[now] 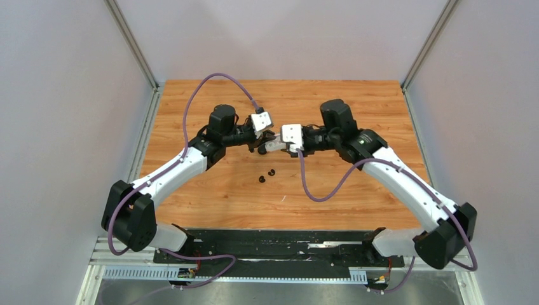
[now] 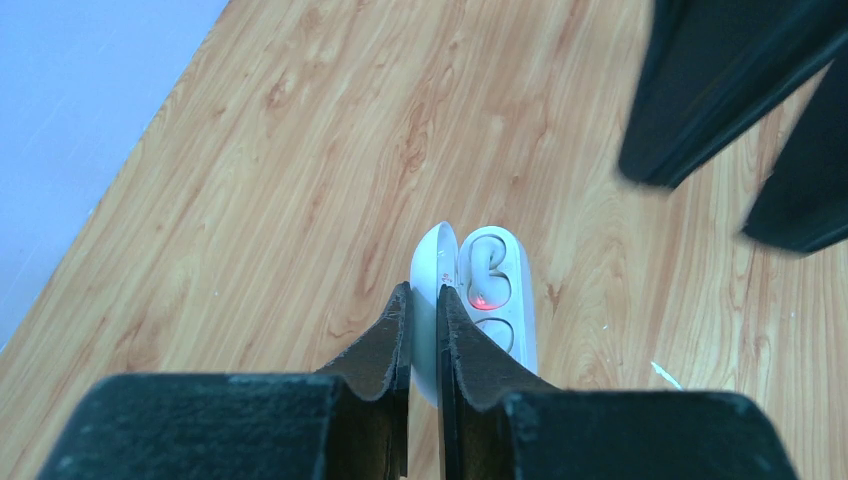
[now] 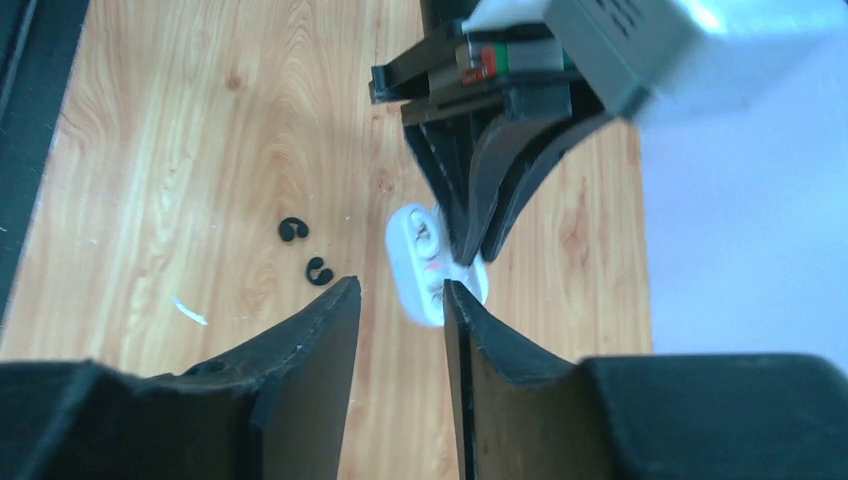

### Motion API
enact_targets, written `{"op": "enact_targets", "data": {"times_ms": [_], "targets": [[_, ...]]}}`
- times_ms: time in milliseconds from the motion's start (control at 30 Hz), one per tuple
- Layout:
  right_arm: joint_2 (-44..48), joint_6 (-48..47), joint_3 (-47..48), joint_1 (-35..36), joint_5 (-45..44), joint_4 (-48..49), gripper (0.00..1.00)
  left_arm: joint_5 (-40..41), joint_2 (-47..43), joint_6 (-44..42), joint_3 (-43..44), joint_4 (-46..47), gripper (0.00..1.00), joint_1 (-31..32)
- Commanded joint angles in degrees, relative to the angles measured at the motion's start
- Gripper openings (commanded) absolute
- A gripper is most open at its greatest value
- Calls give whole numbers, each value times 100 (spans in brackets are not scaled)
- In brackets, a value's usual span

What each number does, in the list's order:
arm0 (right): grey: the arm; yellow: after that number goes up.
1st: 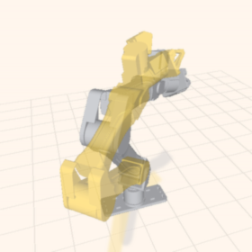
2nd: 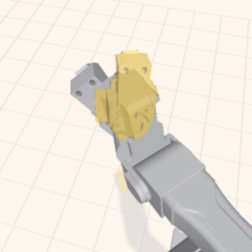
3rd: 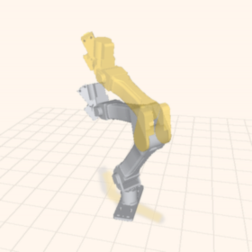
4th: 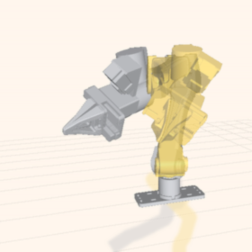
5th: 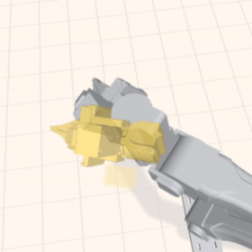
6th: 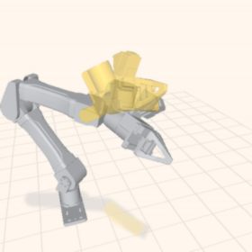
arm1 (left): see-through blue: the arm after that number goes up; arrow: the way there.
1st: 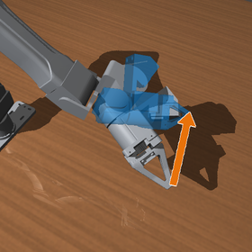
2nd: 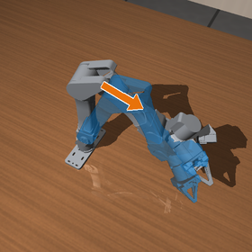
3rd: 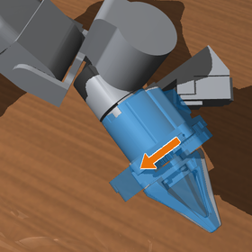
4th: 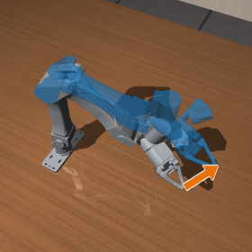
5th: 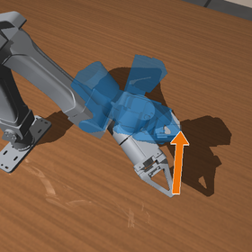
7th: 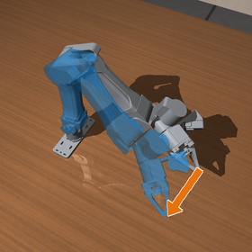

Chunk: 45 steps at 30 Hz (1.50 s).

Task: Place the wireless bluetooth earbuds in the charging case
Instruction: Place the earbud in the charging case, then close the charging case.

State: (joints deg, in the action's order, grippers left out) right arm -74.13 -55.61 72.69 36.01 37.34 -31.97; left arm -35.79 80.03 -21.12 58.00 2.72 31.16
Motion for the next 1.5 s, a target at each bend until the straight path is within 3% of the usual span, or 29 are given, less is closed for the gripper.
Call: {"op": "enact_targets", "data": {"times_ms": [0, 200, 433, 567, 800, 1133, 1233, 1467], "targets": [[422, 1215, -474, -350, 77, 330, 42, -21, -173, -26, -4, 249, 0, 37], [-221, 3173, -254, -1341, 824, 588, 51, -198, -208, 72, 53, 348, 0, 39], [-1070, 3142, 74, -1632, 2649, 560, 53, -428, -262, 229, 176, 493, 0, 39], [-1621, 3584, 486, -1632, 3360, 584, 56, -339, -236, 442, 232, 629, 0, 40], [-2097, 3974, 877, -1623, 3731, 732, 58, -106, -140, 1191, 223, 994, 0, 28], [-2402, 4281, 1005, -1623, 3635, 758, 59, 151, -183, 1498, 124, 1402, 0, 5], [-2476, 4370, 1087, -1623, 3691, 787, 50, 169, -168, 1515, 110, 1415, 0, -4], [-2603, 4669, 1103, -1660, 3846, 947, 15, 189, -122, 1513, 101, 1412, 0, -5]]}}
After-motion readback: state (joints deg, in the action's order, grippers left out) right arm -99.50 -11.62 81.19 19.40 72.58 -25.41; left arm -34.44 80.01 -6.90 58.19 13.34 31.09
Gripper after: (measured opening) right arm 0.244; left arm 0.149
